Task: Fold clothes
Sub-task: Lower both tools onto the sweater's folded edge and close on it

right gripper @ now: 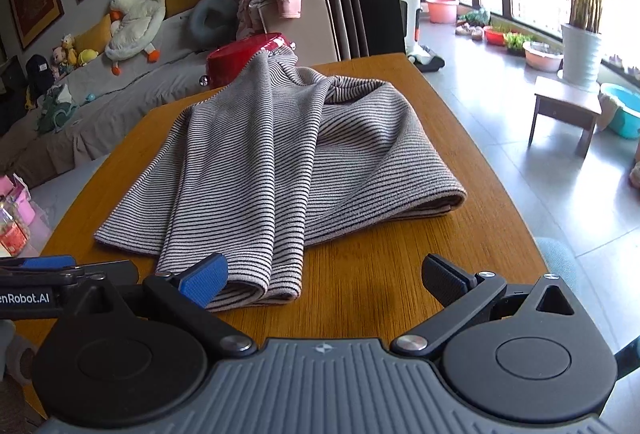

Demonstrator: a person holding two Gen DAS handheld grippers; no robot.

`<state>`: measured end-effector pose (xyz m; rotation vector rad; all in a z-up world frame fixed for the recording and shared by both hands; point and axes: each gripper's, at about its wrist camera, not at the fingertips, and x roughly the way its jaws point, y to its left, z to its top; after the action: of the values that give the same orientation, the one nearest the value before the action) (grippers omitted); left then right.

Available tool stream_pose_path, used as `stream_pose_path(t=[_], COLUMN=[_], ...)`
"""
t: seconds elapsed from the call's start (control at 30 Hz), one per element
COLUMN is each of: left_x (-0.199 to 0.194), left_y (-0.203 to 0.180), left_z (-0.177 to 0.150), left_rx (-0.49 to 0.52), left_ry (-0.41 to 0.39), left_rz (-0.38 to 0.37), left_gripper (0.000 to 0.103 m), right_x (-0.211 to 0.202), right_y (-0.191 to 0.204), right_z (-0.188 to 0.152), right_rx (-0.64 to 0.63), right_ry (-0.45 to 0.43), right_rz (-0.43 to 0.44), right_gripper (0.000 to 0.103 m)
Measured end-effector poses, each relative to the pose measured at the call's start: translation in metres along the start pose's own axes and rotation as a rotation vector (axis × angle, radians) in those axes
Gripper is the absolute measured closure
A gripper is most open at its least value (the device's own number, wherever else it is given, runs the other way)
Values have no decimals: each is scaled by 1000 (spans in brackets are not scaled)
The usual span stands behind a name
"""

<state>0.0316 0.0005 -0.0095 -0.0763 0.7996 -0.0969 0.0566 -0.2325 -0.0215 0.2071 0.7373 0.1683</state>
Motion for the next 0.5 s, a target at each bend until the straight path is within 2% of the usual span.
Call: stream_pose_path(t=[0.13, 0.4, 0.5], left_x=[15, 53, 72], left_y=[5, 22, 27], left_z=[18, 61, 75], left_rx=[-3, -13, -10], left_ry=[-14, -62, -61], left_rz=[-37, -111, -105], left_gripper=[0, 0, 0], right_x=[14, 36, 56], right_y=[-11, -8, 1], right_z=[10, 55, 73], right_rx=[51, 49, 22], right_ry=[16, -57, -58], right_rz=[-4, 5, 17], right_gripper=[0, 0, 0])
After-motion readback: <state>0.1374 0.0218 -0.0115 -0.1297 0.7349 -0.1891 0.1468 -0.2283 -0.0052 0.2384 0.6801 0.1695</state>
